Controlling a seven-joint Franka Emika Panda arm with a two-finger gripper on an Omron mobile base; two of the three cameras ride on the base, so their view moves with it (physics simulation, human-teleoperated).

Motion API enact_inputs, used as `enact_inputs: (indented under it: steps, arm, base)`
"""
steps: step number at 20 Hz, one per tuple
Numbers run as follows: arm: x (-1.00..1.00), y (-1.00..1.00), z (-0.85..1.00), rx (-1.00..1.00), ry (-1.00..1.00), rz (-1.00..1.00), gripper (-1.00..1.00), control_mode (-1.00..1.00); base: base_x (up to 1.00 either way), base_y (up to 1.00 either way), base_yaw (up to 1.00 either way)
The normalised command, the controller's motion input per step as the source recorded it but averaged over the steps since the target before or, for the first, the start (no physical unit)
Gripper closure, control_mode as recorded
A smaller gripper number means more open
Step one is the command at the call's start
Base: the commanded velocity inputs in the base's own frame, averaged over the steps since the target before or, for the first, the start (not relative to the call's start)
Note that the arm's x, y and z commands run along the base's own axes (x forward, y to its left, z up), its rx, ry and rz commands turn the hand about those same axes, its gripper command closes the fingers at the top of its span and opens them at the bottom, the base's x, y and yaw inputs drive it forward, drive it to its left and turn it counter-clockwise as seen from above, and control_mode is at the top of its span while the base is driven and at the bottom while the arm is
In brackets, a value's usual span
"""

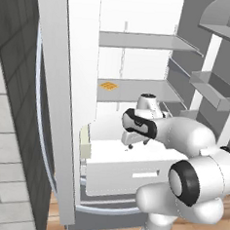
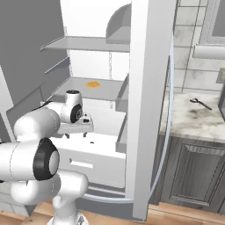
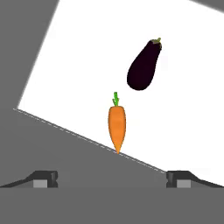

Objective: Place the eggplant and carrot inside the fridge drawer. Close the drawer after placing the vegetables.

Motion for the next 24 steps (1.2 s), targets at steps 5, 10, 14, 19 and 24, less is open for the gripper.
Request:
enact_inputs:
  steps: [5, 10, 14, 19, 24]
  arm:
    - [-0.29, 0.00, 0.88, 0.00, -0.10, 0.00, -1.00, -1.00]
    - [-0.96, 0.00, 0.61, 0.04, -0.21, -0.04, -1.00, -1.00]
    - [-1.00, 0.00, 0.26, 0.09, -0.22, -0.08, -1.00, -1.00]
    - [-1.00, 0.00, 0.00, 0.10, -0.12, -0.15, -1.00, -1.00]
    - [-0.76, 0.00, -0.12, 0.05, 0.02, -0.20, -1.00, -1.00]
  base:
    - [0.00, 0.00, 0.00]
    - [0.00, 0.00, 0.00]
    - [0.00, 0.00, 0.00]
    - [0.00, 0.00, 0.00]
    - [0.00, 0.00, 0.00]
